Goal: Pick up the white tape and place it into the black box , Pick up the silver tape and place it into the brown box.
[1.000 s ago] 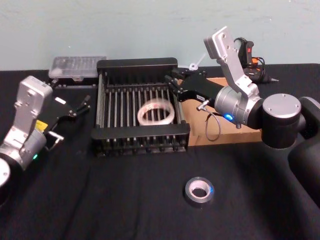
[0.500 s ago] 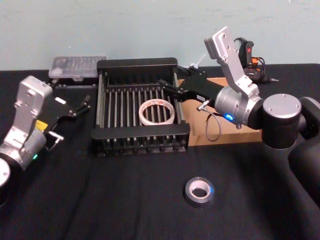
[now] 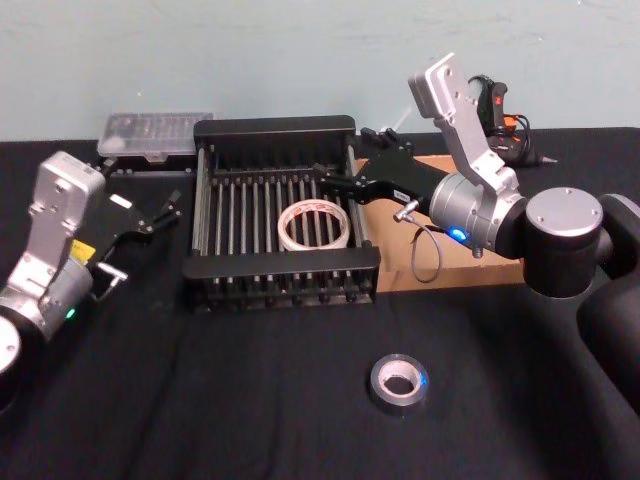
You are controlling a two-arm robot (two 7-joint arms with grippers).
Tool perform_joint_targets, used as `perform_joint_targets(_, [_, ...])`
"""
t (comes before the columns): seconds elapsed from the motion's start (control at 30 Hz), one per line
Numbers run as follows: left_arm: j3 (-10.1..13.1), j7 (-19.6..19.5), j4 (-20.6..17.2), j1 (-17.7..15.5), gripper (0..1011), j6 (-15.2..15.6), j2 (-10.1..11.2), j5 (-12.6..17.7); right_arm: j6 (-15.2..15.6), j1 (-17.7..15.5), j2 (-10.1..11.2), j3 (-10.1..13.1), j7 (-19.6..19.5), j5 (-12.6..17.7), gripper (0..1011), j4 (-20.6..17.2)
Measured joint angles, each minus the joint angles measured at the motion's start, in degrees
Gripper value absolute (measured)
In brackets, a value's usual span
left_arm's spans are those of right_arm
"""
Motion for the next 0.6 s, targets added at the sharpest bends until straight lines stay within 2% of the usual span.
perform_joint_targets(0.17, [0.0, 0.0, 0.0, 0.0, 1001, 0.0, 0.0, 0.0, 0.5, -0.2, 0.0, 0.3, -0.2, 0.0, 1002, -0.4])
perform_joint_targets(0.37, [0.0, 0.0, 0.0, 0.0, 1001, 0.0, 0.0, 0.0, 2.9, -1.5, 0.8, 1.5, -0.8, 0.7, 1002, -3.4])
perform_joint_targets(0.5, [0.0, 0.0, 0.0, 0.0, 1001, 0.0, 0.0, 0.0, 4.8, -3.3, 2.4, 2.7, -1.1, 1.5, 1002, -7.1])
perform_joint_targets(0.6, [0.0, 0.0, 0.0, 0.0, 1001, 0.0, 0.0, 0.0, 6.7, -5.2, 4.4, 3.8, -1.3, 2.2, 1002, -10.6])
